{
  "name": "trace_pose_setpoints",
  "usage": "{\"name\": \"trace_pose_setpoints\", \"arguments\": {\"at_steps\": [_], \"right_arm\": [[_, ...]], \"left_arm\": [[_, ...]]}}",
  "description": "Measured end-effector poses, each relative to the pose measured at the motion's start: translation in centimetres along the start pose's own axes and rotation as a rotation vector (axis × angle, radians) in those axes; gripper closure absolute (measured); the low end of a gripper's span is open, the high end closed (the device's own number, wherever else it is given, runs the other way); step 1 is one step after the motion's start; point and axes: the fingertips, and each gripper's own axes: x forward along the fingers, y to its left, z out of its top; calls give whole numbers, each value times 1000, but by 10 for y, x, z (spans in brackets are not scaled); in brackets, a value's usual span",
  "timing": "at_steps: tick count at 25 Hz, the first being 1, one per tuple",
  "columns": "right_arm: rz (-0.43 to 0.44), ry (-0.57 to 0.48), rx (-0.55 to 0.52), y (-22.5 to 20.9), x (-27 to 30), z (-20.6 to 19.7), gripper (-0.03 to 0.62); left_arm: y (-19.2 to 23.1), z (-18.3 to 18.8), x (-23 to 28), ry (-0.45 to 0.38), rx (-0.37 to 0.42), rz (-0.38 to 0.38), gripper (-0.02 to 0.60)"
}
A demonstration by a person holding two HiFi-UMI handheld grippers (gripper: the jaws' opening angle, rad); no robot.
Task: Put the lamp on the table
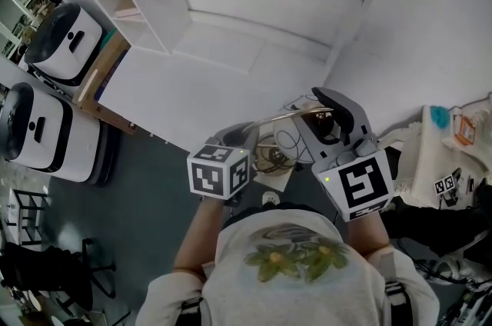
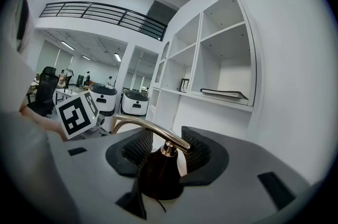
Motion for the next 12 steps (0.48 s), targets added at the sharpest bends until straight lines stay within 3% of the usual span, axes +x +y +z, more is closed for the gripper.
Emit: {"name": "trace_pose_setpoints", "arguments": {"at_steps": [12], "right_arm": [[3, 29, 19, -15, 19, -16, 408]], "left_arm": [[12, 2, 24, 31, -12, 8, 555]]}}
